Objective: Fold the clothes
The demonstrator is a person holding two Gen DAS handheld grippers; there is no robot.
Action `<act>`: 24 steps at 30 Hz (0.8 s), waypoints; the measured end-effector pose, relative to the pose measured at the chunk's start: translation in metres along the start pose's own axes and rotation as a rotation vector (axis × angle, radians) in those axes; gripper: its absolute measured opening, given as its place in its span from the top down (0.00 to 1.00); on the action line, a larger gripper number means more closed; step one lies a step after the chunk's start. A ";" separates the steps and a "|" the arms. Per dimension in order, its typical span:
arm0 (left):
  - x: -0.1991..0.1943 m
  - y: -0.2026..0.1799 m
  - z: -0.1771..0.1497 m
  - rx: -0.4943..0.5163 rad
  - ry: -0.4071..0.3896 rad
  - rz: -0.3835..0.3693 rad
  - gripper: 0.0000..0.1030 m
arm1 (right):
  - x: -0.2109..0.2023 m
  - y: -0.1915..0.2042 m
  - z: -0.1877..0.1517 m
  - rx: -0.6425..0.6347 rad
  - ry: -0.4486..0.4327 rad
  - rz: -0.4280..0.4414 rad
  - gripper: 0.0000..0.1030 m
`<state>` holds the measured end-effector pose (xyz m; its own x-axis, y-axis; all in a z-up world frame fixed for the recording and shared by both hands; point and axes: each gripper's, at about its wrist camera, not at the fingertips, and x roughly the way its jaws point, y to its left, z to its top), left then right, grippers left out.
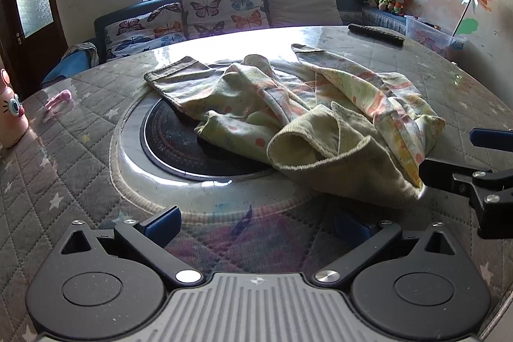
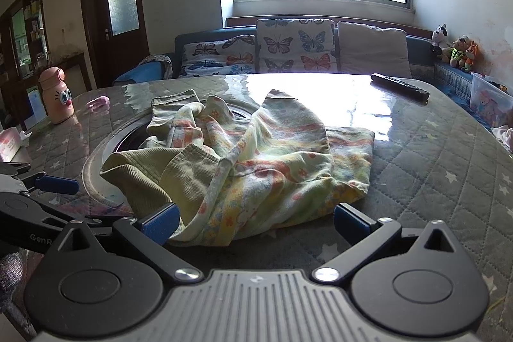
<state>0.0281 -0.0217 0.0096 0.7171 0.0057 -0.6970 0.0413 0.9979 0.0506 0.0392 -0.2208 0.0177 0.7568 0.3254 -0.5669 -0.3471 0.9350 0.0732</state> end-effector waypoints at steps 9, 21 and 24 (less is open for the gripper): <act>0.004 0.005 0.013 0.002 -0.013 0.010 0.00 | 0.010 0.000 0.009 -0.009 0.003 0.008 0.00; -0.005 0.032 0.046 -0.009 -0.098 0.081 0.00 | 0.023 -0.007 0.041 -0.019 -0.012 0.037 0.00; -0.002 0.040 0.060 -0.018 -0.114 0.097 0.00 | 0.030 -0.009 0.052 -0.007 -0.013 0.047 0.00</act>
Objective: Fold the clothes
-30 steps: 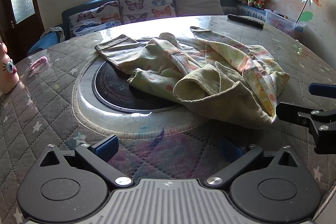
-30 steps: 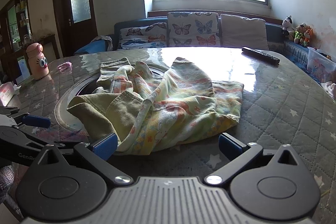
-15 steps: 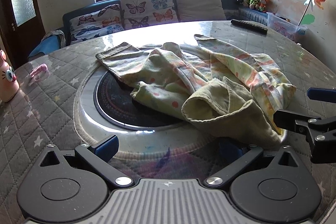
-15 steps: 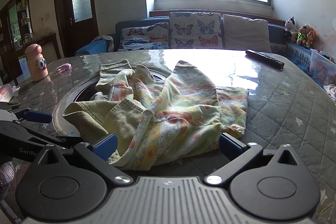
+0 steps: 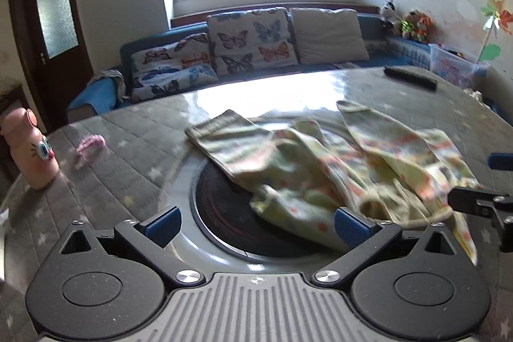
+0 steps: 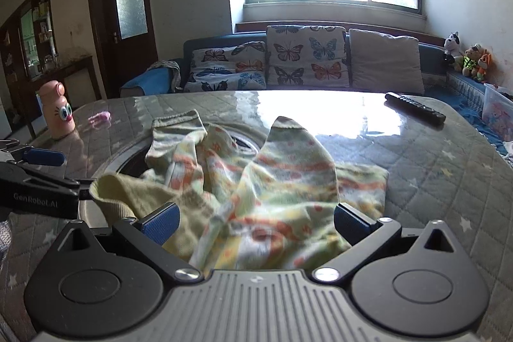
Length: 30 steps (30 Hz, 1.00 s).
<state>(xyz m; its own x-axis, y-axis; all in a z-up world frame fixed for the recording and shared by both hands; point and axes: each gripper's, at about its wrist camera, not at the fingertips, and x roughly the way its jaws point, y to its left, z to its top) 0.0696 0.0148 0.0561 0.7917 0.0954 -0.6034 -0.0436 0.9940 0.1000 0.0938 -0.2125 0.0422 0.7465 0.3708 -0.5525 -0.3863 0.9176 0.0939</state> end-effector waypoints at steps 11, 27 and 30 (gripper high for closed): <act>0.051 -0.002 0.044 0.018 0.020 -0.095 0.03 | 0.061 -0.018 0.034 0.043 0.084 0.002 0.04; 0.118 -0.011 0.052 -0.003 0.180 -0.274 0.88 | 0.113 -0.009 0.032 -0.034 0.213 0.014 0.61; 0.110 -0.006 0.046 -0.009 0.161 -0.271 0.92 | 0.107 -0.015 0.028 -0.018 0.213 0.008 0.84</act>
<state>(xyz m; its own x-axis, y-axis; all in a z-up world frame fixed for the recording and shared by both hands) 0.1845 0.0164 0.0255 0.6685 -0.1669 -0.7247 0.1504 0.9847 -0.0880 0.1942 -0.1824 0.0048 0.6129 0.3375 -0.7145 -0.4027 0.9114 0.0850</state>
